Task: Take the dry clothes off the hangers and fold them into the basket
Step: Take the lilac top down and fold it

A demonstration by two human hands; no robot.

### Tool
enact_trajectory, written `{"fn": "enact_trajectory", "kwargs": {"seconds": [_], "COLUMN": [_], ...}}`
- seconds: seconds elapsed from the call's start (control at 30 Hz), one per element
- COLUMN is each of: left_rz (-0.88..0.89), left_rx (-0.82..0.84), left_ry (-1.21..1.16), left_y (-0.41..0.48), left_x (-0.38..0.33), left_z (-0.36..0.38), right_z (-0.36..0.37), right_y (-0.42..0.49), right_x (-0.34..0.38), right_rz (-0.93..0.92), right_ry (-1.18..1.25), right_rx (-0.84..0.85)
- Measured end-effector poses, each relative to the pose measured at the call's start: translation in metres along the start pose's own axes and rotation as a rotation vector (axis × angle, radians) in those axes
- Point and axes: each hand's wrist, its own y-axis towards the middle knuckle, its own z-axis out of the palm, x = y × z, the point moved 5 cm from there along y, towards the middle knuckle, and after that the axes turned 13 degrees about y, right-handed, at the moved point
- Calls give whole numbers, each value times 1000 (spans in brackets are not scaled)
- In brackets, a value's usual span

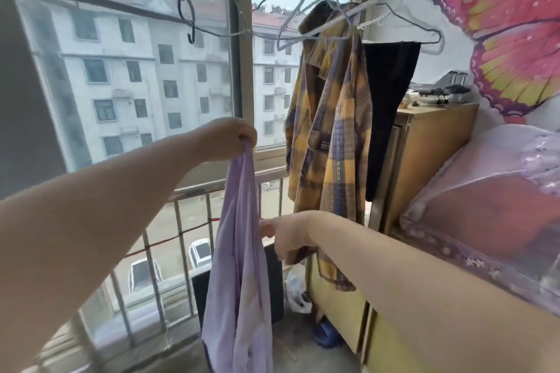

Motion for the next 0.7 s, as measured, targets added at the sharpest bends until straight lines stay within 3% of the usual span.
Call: {"fn": "enact_trajectory", "kwargs": {"seconds": [0.1,0.2,0.37,0.57,0.7], "left_rz": [-84,-138,-132,-94,-136], "left_rx": [-54,-94,-57,278,313], "left_ry": [-172,-228,138,495,488], "left_y": [-5,-9,-24,-49,-58], "left_x": [16,32,62,90,102], "left_z": [-9,-15,-12,26,44], "right_z": [13,8,-23,-68,-88], "right_y": [4,20,28,8,-1], "right_x": [-6,-20,-44,-50,-38], "right_rz": [-9,12,160,257,156], "right_ry": [-55,-290,-749,-699,-451], "right_rx": [-27,-95,-289,-530,-632]}}
